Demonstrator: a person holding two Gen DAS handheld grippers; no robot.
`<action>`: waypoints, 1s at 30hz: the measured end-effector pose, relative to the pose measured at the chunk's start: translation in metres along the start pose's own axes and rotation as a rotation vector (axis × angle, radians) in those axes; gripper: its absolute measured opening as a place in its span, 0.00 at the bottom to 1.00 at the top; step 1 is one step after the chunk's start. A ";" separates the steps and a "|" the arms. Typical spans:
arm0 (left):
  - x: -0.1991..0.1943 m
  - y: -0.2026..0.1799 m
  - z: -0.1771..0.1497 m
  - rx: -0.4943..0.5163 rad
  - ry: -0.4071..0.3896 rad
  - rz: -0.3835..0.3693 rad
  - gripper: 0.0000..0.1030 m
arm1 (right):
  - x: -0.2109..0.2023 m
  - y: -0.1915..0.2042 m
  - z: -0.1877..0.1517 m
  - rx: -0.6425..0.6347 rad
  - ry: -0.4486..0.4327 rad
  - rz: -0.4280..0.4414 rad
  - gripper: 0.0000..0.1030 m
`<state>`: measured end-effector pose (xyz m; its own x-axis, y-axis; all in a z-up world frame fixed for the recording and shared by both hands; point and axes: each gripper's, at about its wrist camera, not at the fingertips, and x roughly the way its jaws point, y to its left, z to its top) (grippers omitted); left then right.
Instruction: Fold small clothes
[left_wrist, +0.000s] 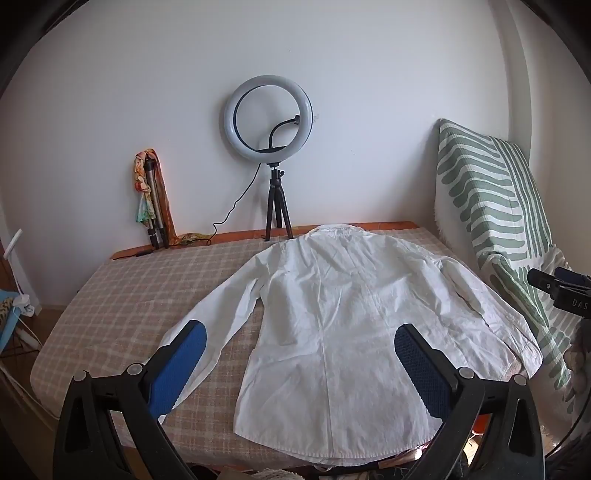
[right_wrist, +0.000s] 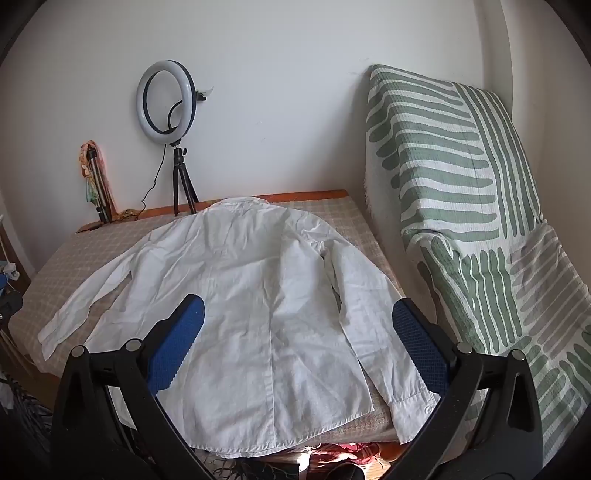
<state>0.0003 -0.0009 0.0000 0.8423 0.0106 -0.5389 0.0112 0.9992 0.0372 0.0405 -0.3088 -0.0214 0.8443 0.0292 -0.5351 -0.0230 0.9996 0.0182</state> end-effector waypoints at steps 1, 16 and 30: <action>0.001 0.000 0.000 -0.002 0.003 -0.003 1.00 | 0.000 0.000 0.000 0.003 0.000 0.001 1.00; -0.002 0.001 0.004 -0.017 -0.014 -0.012 1.00 | 0.000 0.002 -0.001 -0.002 -0.005 0.002 1.00; -0.005 0.004 0.005 -0.030 -0.021 -0.008 1.00 | 0.001 0.005 -0.001 -0.004 -0.003 0.008 1.00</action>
<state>-0.0012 0.0029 0.0076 0.8535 0.0020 -0.5210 0.0022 1.0000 0.0075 0.0409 -0.3035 -0.0233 0.8459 0.0369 -0.5321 -0.0316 0.9993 0.0190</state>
